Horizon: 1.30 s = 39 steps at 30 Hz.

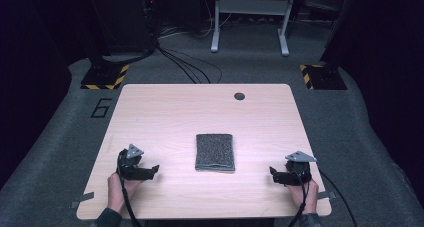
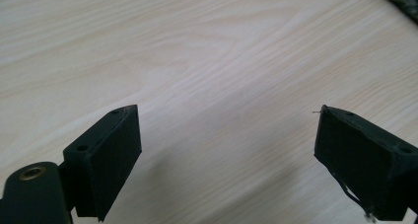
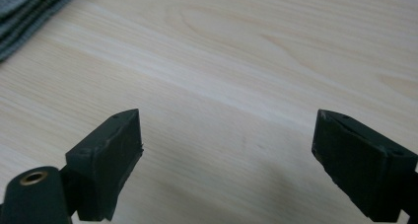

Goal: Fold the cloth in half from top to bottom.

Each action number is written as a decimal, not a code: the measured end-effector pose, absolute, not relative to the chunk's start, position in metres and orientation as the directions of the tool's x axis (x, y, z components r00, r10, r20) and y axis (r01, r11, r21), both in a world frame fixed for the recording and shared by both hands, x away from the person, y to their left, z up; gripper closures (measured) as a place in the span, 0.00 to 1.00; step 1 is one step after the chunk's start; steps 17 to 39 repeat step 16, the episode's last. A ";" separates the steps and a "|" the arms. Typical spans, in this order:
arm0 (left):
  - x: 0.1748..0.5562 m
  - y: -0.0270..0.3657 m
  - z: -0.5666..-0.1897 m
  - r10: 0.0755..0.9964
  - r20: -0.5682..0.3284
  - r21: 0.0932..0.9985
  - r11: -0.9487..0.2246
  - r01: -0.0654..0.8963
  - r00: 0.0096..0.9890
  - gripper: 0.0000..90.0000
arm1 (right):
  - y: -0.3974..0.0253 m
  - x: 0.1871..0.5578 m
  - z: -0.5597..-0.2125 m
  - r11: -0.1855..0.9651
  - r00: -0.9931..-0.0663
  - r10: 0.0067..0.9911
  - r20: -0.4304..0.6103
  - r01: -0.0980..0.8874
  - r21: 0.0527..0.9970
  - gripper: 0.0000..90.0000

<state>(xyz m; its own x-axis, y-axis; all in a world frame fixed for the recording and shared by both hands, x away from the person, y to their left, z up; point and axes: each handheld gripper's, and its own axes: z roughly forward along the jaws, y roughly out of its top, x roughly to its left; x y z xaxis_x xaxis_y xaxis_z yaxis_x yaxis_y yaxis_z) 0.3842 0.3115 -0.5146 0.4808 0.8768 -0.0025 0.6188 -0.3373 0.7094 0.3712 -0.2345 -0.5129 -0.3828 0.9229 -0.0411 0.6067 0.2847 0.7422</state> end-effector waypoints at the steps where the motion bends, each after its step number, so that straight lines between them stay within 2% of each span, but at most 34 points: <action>1: 0.383 0.315 -0.517 0.881 -0.004 0.706 -0.333 0.625 0.473 0.11 | -0.238 0.370 -0.516 0.278 -0.373 0.927 -0.040 0.612 0.741 0.13; 10: 0.381 0.325 -0.527 0.901 -0.006 0.712 -0.301 0.635 0.434 0.10 | -0.252 0.367 -0.528 0.243 -0.338 0.941 -0.026 0.620 0.746 0.13; 14: 0.381 0.326 -0.531 0.902 0.005 0.737 -0.296 0.608 0.432 0.09 | -0.253 0.369 -0.528 0.244 -0.337 0.941 -0.027 0.621 0.745 0.12; 16: 0.381 0.326 -0.531 0.901 0.005 0.736 -0.297 0.609 0.434 0.08 | -0.256 0.371 -0.529 0.224 -0.333 0.943 0.001 0.638 0.736 0.12; 39: 0.381 0.326 -0.531 0.901 0.005 0.736 -0.297 0.609 0.434 0.08 | -0.256 0.371 -0.529 0.224 -0.333 0.943 0.001 0.638 0.736 0.12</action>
